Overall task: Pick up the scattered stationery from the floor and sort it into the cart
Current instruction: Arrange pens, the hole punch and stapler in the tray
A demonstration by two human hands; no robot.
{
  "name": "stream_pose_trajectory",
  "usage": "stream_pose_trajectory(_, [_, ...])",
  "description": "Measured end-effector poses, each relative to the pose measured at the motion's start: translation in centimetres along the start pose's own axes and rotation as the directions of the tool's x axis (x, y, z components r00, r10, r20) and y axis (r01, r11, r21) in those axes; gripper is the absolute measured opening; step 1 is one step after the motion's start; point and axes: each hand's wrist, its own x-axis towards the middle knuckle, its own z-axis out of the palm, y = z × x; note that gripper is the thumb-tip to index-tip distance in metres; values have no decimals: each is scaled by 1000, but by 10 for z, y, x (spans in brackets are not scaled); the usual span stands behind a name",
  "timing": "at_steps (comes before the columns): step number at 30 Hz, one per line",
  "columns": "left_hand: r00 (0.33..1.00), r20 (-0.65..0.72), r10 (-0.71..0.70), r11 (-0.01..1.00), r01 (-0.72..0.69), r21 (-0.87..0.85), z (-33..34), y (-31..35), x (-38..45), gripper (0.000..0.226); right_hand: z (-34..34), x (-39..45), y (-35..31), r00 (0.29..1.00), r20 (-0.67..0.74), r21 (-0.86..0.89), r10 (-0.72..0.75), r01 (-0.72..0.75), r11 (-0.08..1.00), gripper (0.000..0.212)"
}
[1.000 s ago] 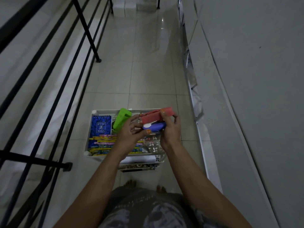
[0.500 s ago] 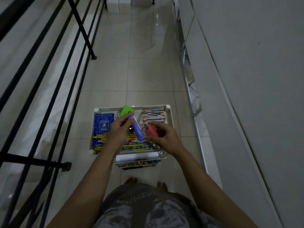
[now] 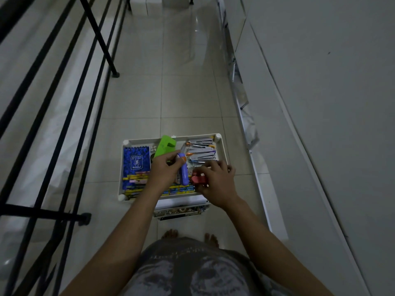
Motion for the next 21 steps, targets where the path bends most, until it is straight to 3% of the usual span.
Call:
stream_pose_trajectory(9, [999, 25, 46, 993, -49, 104, 2, -1, 1, 42, -7, 5, -10, 986, 133, -62, 99, -92, 994, 45])
stream_pose_trajectory(14, [997, 53, 50, 994, -55, 94, 3, -1, -1, 44, 0, 1, -4, 987, 14, -36, 160, -159, 987, 58])
stream_pose_trajectory(17, [999, 26, 39, 998, -40, 58, 4, 1, -5, 44, 1, -1, -2, 973, 41, 21, 227, -228, 974, 71])
stream_pose_trajectory(21, [999, 14, 51, 999, -52, 18, 6, 4, -8, 25, -7, -3, 0, 985, -5, 196, 174, -170, 966, 70])
